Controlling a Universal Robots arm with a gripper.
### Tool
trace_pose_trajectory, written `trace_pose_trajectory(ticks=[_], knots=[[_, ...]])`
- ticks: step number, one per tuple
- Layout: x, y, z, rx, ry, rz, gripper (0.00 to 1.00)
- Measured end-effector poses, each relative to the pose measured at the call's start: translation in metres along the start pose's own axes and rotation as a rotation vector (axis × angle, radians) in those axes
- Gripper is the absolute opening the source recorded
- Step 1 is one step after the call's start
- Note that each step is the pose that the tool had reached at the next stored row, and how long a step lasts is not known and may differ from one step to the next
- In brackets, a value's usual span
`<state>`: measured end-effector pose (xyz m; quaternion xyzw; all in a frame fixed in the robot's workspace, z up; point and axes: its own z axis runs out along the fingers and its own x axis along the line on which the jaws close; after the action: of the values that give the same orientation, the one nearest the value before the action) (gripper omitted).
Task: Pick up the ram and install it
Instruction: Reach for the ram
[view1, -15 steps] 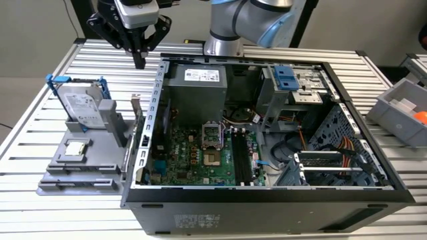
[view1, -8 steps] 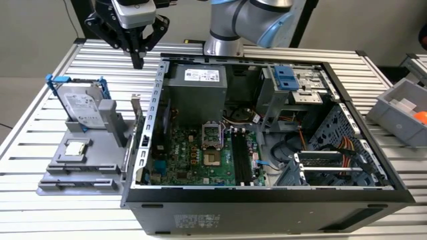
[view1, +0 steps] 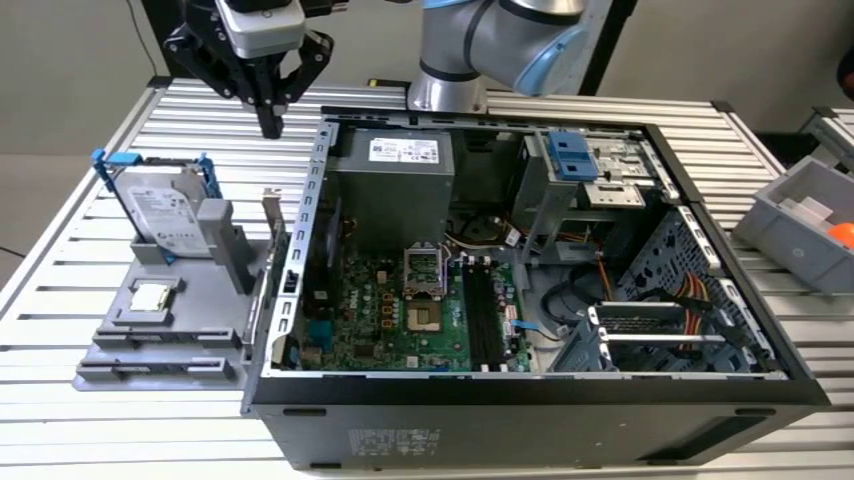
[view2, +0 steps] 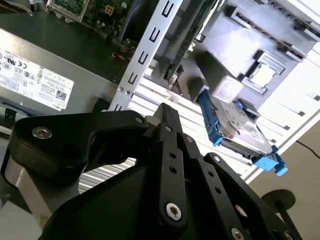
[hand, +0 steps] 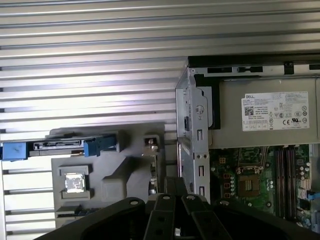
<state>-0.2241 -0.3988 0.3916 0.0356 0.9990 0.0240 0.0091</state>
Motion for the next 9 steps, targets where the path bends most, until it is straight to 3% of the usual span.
trace_pose_trajectory(ticks=[9], knots=[[0.0044,-0.0003,0.0001,0.0002,0.0015,0.0,0.0]])
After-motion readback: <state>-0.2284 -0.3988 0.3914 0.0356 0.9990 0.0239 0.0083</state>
